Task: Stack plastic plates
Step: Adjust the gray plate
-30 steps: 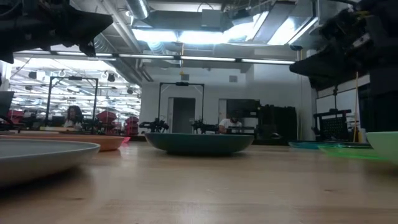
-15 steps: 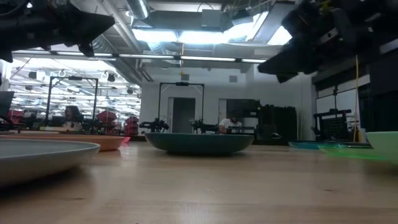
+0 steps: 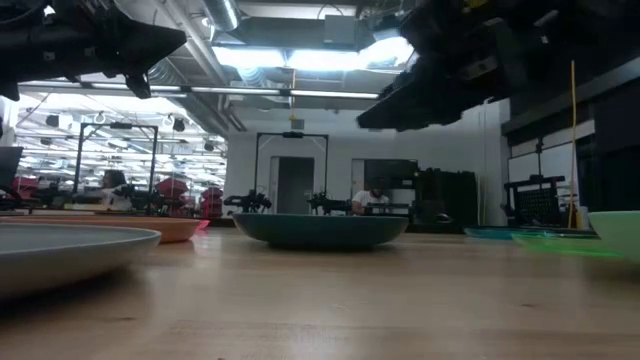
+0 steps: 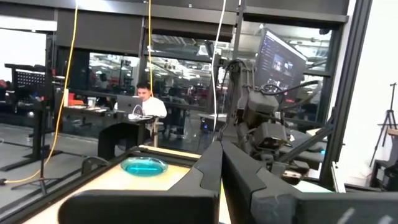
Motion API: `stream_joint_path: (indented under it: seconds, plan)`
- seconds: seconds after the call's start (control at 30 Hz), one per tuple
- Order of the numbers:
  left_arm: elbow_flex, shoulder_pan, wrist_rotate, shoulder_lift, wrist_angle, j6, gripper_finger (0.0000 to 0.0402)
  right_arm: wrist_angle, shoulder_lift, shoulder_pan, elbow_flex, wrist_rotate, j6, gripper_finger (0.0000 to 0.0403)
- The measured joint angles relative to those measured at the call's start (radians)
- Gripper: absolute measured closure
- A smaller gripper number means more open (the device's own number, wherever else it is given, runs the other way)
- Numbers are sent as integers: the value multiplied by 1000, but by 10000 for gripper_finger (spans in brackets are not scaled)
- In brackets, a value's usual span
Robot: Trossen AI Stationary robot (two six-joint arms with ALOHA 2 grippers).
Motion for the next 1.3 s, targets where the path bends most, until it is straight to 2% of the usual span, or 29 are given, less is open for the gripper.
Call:
stream_joint_path:
  seconds: [0.33, 0.47, 0.57, 0.73, 0.83, 1.03, 1.3]
  plan:
    - [0, 2, -4, 0, 10, 29, 398, 2, 123, 0, 98, 0, 3, 402]
    - [0, 2, 81, 0, -2, -52, 398, 0, 175, 0, 150, 0, 23, 398]
    - [1, 1, 134, 0, -14, -103, 398, 2, 222, 0, 199, -15, 56, 381]
    - [0, -10, 125, 0, -13, -130, 398, -16, 310, 0, 302, -77, 120, 331]
    - [1, -15, 124, 0, -14, -134, 398, -57, 361, 14, 367, -77, 164, 299]
    - [1, -33, 116, 0, -18, -186, 398, -165, 470, 69, 518, -19, 270, 255]
    - [1, -64, 113, 0, -41, -188, 398, -430, 608, 124, 776, 82, 480, 247]
